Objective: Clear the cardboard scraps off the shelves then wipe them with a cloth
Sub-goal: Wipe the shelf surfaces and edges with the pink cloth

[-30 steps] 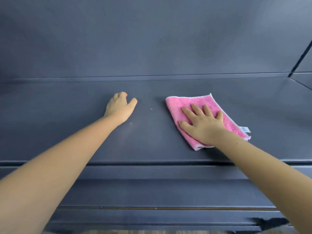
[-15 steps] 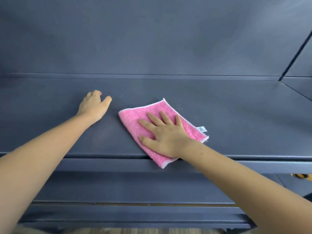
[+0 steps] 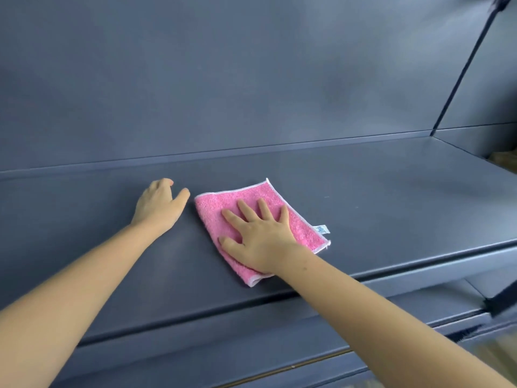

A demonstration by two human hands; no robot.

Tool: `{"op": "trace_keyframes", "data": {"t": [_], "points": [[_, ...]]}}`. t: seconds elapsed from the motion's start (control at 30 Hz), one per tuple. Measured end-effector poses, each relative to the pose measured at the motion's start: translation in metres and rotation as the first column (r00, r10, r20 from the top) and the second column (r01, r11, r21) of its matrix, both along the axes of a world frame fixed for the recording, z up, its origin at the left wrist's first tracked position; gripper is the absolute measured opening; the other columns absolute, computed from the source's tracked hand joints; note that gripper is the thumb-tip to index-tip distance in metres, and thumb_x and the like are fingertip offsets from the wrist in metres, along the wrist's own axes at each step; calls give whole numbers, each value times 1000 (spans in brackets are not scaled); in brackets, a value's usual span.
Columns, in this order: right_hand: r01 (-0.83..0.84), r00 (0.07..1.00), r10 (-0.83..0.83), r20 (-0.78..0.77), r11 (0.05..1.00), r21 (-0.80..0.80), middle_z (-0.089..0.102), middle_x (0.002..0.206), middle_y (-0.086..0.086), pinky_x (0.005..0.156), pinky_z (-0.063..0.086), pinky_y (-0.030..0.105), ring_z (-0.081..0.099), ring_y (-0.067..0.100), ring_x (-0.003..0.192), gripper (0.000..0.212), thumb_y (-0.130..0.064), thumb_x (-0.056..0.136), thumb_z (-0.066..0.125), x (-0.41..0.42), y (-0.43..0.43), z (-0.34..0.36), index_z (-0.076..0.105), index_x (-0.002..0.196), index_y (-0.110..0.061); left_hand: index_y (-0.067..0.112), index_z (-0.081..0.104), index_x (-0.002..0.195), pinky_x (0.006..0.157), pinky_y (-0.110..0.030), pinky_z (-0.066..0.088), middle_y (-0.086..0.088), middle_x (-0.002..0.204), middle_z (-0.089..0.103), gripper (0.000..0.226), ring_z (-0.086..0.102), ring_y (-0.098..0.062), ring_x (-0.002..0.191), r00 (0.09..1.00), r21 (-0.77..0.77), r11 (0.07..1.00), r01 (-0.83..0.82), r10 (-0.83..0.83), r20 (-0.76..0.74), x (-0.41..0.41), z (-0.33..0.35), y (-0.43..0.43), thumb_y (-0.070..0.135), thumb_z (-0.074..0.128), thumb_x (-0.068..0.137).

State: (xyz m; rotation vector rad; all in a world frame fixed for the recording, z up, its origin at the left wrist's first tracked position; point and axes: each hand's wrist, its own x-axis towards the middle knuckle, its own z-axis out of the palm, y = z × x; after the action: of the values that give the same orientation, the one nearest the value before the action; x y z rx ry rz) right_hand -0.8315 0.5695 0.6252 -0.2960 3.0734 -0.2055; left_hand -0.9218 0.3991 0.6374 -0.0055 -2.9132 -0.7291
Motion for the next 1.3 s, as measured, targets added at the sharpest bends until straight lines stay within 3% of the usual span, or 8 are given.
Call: {"op": "trace_keyframes", "data": {"t": [0.3,0.5,0.73,0.87,1.0,1.1,1.17,1.3], "points": [[134,991,-133,29,991,-17,-1,158,-12,112,-7,56,-6,24,146,60,-60,89,25,16,5,-1,6,144,-46,4,42,135,114,-38,20,-16,143,42,52,38,-32,131,998,-29,998,60,-59,8,-3,-8,-4,35,38,93],[261,964,-261,49,965,11,3,158,-10,111,-1,60,-1,27,145,59,-60,89,21,-44,13,3,6,144,-45,6,40,135,115,-35,17,-12,145,40,52,34,-29,134,997,-27,997,71,-71,9,-2,-9,-4,36,38,93],[290,956,-292,40,956,50,7,157,-8,110,5,61,3,29,144,58,-58,90,19,-123,16,5,8,145,-42,7,38,137,115,-32,15,-9,145,40,53,33,-24,134,998,-45,997,60,-59,23,2,-7,-2,38,37,94],[284,957,-286,53,958,49,6,158,-5,108,2,65,0,33,144,59,-57,90,18,-162,-5,6,9,146,-38,7,37,138,116,-32,17,-7,144,41,54,34,-22,134,999,-16,999,33,-33,5,-2,-9,-2,38,38,94],[205,976,-207,61,978,41,3,158,-2,107,0,66,-3,36,144,61,-56,90,19,-176,-50,8,9,147,-35,8,38,137,115,-35,23,-6,144,40,51,35,-22,133,1000,144,989,16,-15,-8,-4,-8,-5,34,40,94],[26,997,-31,66,998,65,0,158,0,104,-1,69,-5,38,143,73,-52,86,39,-161,-97,6,4,147,-34,7,46,127,104,-37,34,-12,134,48,39,44,-27,123,996,330,944,-15,42,-73,-10,-1,-17,26,43,93],[-74,996,71,48,996,53,0,158,-1,104,-3,69,-6,37,143,75,-52,84,42,-141,-120,4,4,147,-35,5,46,127,103,-36,33,-15,135,47,39,44,-29,125,987,311,949,-43,88,-132,-22,6,-37,23,44,93],[-140,990,140,19,990,2,0,159,-4,108,-8,63,-7,31,145,62,-60,89,19,-97,-121,3,5,146,-39,3,43,133,106,-36,29,-17,142,42,45,39,-30,131,984,192,974,-118,140,-108,-46,15,-91,27,41,94]]}}
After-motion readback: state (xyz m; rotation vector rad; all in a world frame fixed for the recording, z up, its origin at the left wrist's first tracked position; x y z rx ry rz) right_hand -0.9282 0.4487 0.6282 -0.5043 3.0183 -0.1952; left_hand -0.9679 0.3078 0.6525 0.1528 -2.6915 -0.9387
